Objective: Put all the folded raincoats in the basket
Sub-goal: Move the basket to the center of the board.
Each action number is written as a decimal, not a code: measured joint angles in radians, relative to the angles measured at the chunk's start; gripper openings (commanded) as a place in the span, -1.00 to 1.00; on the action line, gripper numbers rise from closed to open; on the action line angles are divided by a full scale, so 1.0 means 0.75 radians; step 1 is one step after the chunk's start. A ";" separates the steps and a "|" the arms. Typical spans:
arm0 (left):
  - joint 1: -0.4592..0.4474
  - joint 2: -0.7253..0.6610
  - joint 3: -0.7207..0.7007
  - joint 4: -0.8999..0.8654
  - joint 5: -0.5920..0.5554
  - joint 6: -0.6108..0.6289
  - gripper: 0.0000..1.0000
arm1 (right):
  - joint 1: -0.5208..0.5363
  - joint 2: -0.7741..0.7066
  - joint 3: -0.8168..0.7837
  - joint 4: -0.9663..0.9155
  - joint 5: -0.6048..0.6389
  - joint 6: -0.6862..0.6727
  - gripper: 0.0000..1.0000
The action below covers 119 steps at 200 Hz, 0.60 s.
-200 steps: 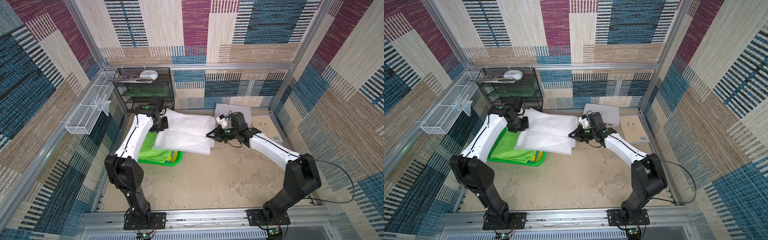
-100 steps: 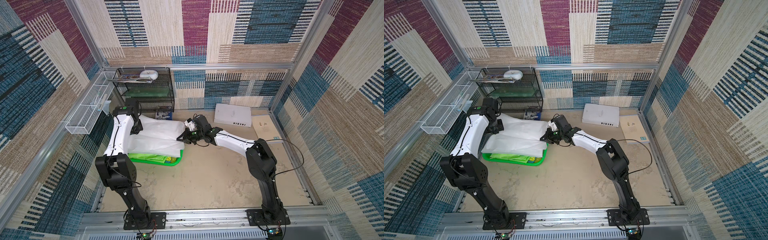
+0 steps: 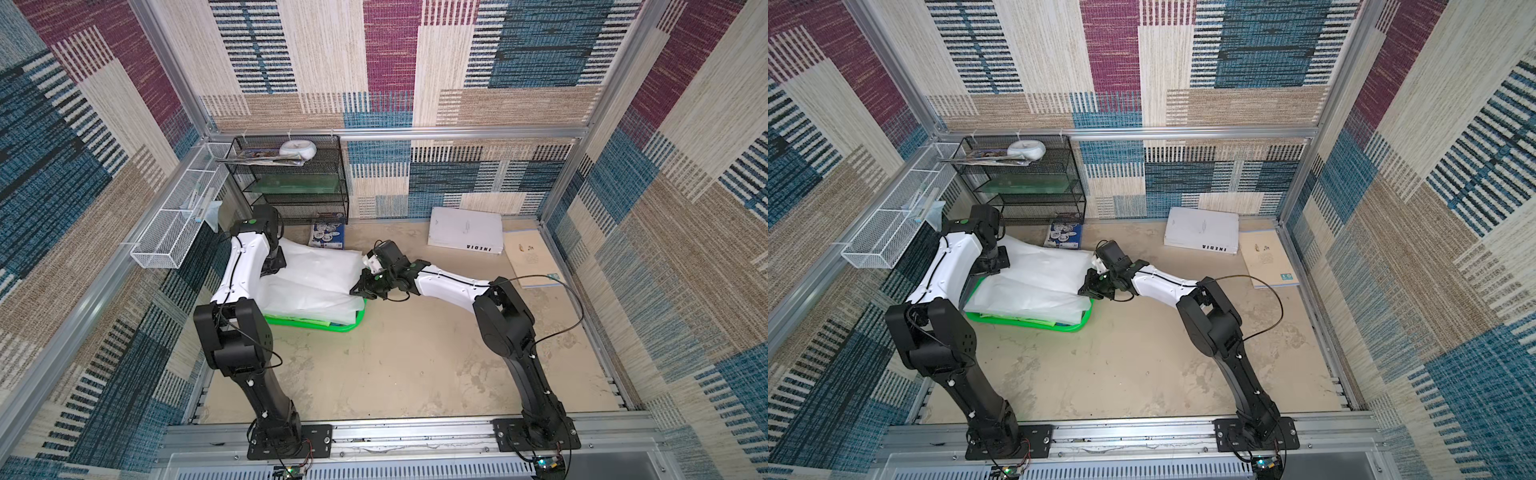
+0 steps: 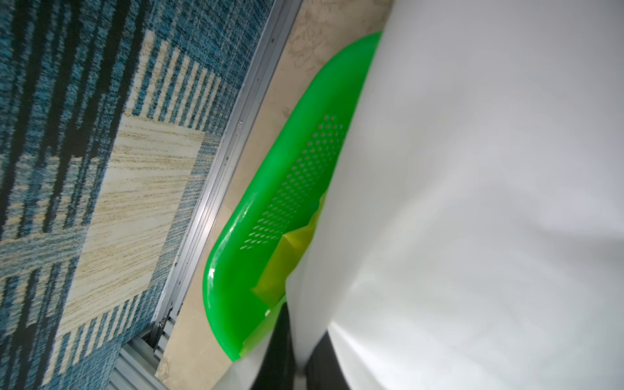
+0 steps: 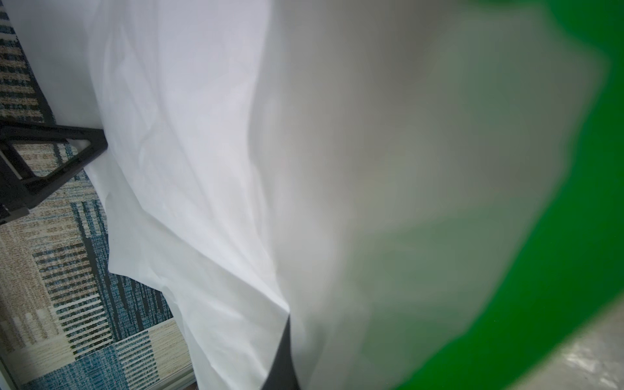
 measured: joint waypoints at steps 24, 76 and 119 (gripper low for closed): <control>-0.011 -0.039 -0.067 0.017 0.093 0.003 -1.00 | -0.028 -0.072 -0.085 -0.036 -0.037 -0.088 -1.00; -0.128 -0.260 -0.387 0.061 0.393 -0.030 -1.00 | -0.192 -0.378 -0.478 -0.141 -0.094 -0.350 -1.00; -0.377 -0.497 -0.651 0.164 0.720 -0.163 -1.00 | -0.405 -0.685 -0.730 -0.398 -0.031 -0.574 -1.00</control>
